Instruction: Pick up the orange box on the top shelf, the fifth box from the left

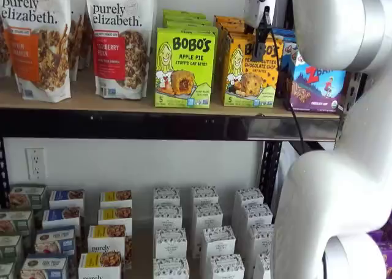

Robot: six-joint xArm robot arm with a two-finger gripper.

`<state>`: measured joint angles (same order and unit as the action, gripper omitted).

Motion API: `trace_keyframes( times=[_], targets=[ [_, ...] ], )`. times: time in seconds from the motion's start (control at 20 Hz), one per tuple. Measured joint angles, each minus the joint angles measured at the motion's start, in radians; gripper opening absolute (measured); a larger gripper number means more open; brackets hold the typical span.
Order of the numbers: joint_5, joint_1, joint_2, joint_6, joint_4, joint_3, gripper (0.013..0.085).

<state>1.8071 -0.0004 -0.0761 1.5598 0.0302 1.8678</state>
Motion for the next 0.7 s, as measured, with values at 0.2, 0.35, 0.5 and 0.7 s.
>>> trace_keyframes(
  times=[0.2, 0.35, 0.5, 0.7],
  targets=[
    [0.0, -0.001, 0.0, 0.001, -0.001, 0.001, 0.053],
    [-0.007, 0.0, 0.003, 0.001, -0.003, -0.006, 0.053],
    [-0.01, 0.001, 0.005, 0.0, -0.005, -0.009, 0.053],
    [-0.012, 0.001, 0.006, 0.0, -0.005, -0.011, 0.053]
  ],
)
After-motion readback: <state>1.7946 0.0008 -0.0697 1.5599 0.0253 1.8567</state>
